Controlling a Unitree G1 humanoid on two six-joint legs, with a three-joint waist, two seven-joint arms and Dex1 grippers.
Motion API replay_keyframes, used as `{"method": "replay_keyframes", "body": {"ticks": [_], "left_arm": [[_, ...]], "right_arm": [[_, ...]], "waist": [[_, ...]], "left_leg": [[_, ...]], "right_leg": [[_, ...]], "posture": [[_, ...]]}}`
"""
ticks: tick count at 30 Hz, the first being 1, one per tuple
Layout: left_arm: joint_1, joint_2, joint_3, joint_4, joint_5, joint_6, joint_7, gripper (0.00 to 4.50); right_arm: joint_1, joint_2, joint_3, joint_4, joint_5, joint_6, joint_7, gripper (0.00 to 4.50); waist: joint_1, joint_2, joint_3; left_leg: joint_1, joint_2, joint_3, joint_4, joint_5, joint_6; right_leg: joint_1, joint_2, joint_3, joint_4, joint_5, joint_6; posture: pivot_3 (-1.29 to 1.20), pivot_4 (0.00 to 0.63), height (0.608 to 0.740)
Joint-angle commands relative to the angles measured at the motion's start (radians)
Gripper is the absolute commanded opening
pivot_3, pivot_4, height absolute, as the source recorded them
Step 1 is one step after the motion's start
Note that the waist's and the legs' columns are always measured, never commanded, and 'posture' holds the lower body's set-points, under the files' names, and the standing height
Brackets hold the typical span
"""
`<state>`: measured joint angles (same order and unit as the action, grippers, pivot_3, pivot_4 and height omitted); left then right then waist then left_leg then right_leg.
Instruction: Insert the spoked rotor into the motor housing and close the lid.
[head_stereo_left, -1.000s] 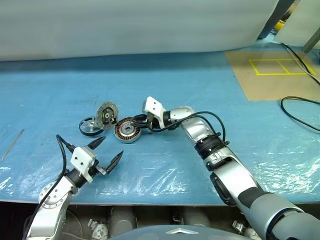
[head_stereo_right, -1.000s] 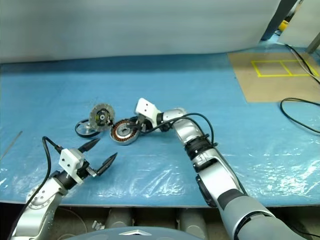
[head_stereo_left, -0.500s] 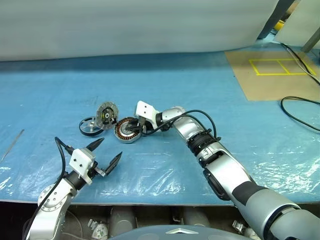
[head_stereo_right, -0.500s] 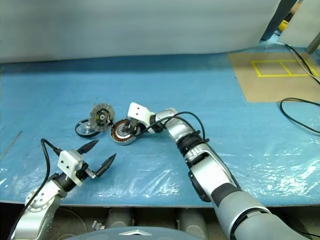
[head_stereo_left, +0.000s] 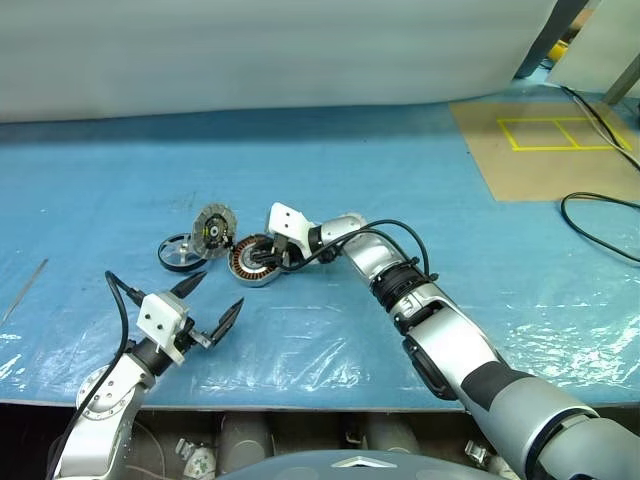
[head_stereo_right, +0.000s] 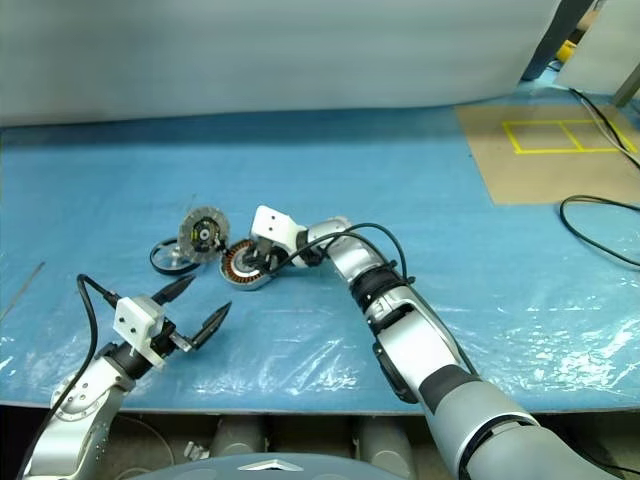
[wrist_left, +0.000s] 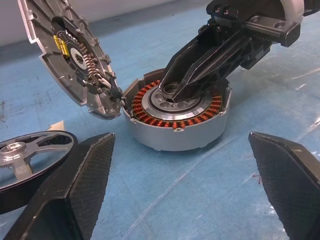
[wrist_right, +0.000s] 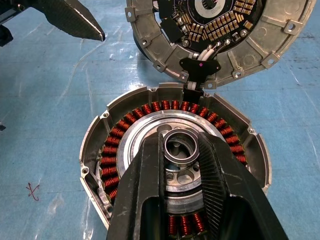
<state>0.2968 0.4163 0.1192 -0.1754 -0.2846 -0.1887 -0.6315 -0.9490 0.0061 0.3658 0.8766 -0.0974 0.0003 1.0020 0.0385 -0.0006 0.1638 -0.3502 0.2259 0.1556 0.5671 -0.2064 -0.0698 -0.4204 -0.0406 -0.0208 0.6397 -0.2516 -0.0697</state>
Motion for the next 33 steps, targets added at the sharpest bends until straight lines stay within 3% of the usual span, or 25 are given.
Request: {"method": "replay_keyframes", "body": {"ticks": [1,33], "left_arm": [[0.01,0.001,0.02,-0.04,-0.005,-0.017,0.006,4.5],[0.007,0.007,0.016,-0.031,0.001,-0.016,0.004,4.5]], "right_arm": [[-0.025,0.006,-0.002,-0.003,-0.007,-0.014,0.004,0.62],[-0.027,0.011,-0.004,0.016,-0.021,-0.022,0.005,0.62]], "waist": [[0.0,0.0,0.0],[0.0,0.0,0.0]], "left_leg": [[0.0,0.0,0.0,0.0,0.0,0.0],[0.0,0.0,0.0,0.001,0.0,0.0]], "right_leg": [[0.0,0.0,0.0,0.0,0.0,0.0],[0.0,0.0,0.0,0.001,0.0,0.0]], "posture": [[0.0,0.15,0.74],[0.0,0.15,0.74]]}}
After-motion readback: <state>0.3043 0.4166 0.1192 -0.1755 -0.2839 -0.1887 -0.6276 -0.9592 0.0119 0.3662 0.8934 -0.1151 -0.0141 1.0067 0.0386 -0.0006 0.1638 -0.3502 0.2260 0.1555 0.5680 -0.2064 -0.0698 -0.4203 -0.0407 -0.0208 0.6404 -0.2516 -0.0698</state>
